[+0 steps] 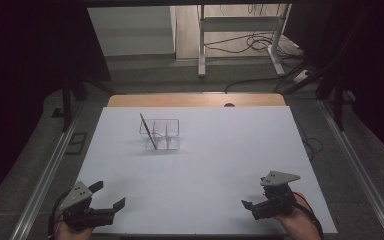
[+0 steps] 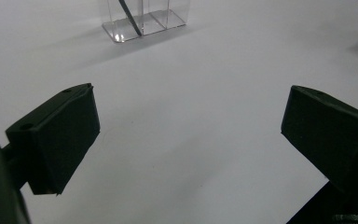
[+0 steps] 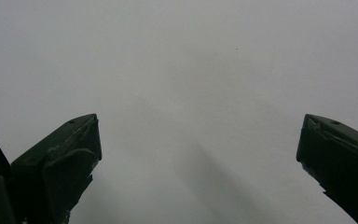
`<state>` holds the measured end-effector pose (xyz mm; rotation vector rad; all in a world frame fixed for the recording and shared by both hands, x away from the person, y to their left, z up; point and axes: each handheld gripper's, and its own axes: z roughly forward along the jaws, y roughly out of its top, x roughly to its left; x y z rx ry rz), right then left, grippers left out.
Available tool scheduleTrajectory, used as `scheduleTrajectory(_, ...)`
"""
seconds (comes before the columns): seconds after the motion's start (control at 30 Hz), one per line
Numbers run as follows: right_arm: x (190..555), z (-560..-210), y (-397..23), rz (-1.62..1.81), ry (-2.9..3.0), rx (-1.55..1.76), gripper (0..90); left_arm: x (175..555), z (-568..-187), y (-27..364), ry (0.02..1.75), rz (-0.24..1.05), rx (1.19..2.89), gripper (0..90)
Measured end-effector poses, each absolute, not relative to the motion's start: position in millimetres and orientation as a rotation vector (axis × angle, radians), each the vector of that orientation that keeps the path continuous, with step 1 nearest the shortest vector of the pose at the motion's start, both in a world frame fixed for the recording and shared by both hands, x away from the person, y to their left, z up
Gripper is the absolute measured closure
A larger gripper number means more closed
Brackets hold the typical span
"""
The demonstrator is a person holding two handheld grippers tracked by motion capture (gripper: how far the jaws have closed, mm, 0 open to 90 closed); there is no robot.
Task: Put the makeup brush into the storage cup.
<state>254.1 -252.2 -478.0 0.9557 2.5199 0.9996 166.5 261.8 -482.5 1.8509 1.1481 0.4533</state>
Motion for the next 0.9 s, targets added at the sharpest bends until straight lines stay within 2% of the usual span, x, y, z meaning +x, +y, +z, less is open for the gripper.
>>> scheduleTrajectory(0.9,254.7,-479.4,-251.2,0.982,2.530,0.951,0.1,151.7,-488.6,269.9,1.177,0.465,1.877,4.7)
